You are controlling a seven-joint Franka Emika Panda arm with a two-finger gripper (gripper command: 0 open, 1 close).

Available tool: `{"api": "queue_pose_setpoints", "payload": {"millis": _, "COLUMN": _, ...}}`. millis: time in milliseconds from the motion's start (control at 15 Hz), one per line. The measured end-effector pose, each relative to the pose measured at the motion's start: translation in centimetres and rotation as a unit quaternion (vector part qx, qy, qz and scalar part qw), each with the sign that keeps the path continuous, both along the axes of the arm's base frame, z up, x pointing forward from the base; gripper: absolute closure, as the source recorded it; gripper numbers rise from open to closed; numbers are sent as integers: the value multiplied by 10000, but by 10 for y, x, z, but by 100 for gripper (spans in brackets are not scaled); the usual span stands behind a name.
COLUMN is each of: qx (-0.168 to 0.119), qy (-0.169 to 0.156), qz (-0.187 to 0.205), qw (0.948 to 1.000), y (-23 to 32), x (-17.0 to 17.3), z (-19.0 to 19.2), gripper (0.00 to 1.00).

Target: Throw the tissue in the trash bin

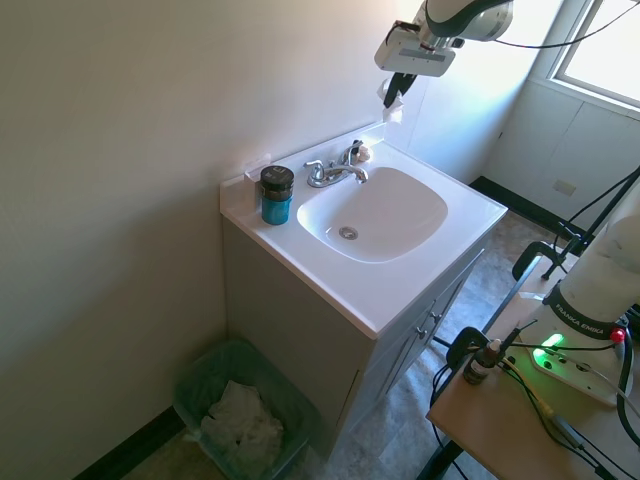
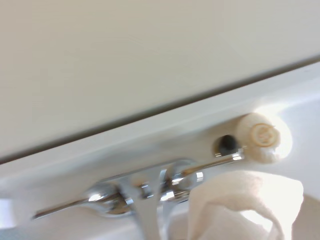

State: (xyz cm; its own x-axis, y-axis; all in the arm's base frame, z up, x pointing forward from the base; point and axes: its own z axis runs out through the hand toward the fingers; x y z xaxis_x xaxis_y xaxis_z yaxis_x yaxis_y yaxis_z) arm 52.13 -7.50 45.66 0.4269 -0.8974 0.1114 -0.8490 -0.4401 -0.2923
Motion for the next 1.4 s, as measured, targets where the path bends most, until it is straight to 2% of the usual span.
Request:
{"api": "queue_pose_setpoints", "payload": {"millis": 267, "qx": -325, "qy": -315, "qz": 452, "qw": 9980, "y": 144, "x": -24, "z": 32, "gripper": 100}}
{"api": "queue_pose_setpoints", "payload": {"millis": 667, "qx": -963, "qy": -446, "qz": 1042, "qw": 9889, "y": 320, "x": -62, "z": 23, "gripper": 100}}
{"api": "queue_pose_setpoints", "payload": {"millis": 933, "qx": -1317, "qy": -171, "qz": 1278, "qw": 9829, "y": 391, "x": -45, "z": -31, "gripper": 100}}
{"api": "queue_pose_setpoints", "payload": {"millis": 1133, "qx": -1284, "qy": 294, "qz": 1530, "qw": 9794, "y": 442, "x": -34, "z": -87, "gripper": 100}}
{"api": "queue_pose_setpoints", "payload": {"millis": 1400, "qx": -1166, "qy": 755, "qz": 1673, "qw": 9761, "y": 487, "x": -44, "z": -134, "gripper": 100}}
